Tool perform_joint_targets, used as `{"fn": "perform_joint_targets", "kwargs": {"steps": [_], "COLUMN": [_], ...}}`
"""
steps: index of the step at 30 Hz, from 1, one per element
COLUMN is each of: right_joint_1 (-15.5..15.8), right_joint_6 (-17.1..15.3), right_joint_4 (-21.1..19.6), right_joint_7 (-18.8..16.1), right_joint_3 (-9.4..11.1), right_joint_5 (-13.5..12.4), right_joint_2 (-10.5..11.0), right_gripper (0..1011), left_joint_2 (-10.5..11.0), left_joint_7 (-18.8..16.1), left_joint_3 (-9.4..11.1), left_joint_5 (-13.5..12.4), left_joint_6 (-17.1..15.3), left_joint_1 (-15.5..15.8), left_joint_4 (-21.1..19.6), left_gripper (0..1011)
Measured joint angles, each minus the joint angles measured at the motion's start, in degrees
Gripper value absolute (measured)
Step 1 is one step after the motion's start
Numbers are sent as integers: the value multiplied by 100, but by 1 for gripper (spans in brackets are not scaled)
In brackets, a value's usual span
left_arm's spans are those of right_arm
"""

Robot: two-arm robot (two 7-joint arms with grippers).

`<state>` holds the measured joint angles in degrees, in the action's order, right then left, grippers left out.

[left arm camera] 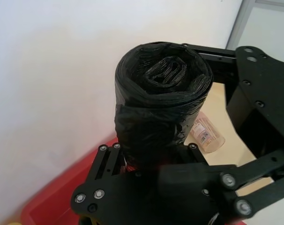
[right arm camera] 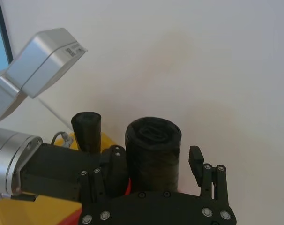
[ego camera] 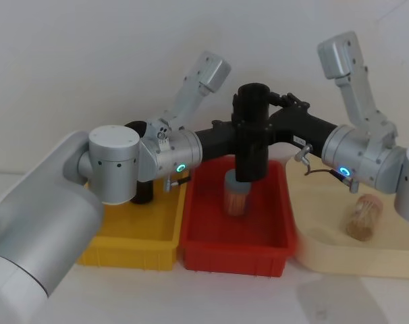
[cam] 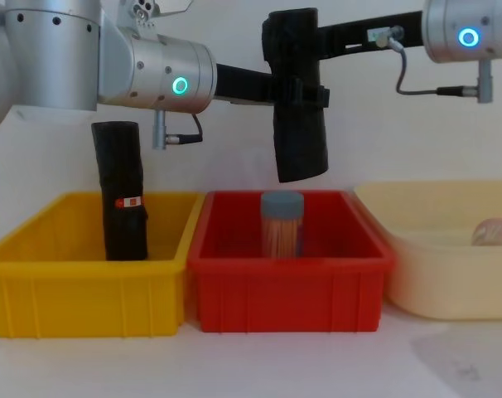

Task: Pick up the garbage bag with the one hand and transfer it to the other hand.

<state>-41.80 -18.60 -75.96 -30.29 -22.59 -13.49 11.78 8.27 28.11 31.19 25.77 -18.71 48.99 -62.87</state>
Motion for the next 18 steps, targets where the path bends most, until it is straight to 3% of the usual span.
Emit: {"fn": "perform_joint_targets", "kwargs": {"steps": [11, 18], "right_joint_1": [-235, -318], "right_joint_6": [93, 126], "right_joint_4": [365, 486], "right_joint_7": [-47, -61], "right_joint_3": [-105, -136], "right_joint_5": [-47, -67], "right_joint_2": [-149, -199], "right_gripper": [995, 852], "left_joint_2": [0, 0], "left_joint_7": [0, 0], "left_joint_3": [0, 0], "left_joint_5": [0, 0], "left_joint_6": [0, 0], "left_joint_1": [0, 0], "left_joint_4": [0, 0], "left_gripper": [430, 430]}}
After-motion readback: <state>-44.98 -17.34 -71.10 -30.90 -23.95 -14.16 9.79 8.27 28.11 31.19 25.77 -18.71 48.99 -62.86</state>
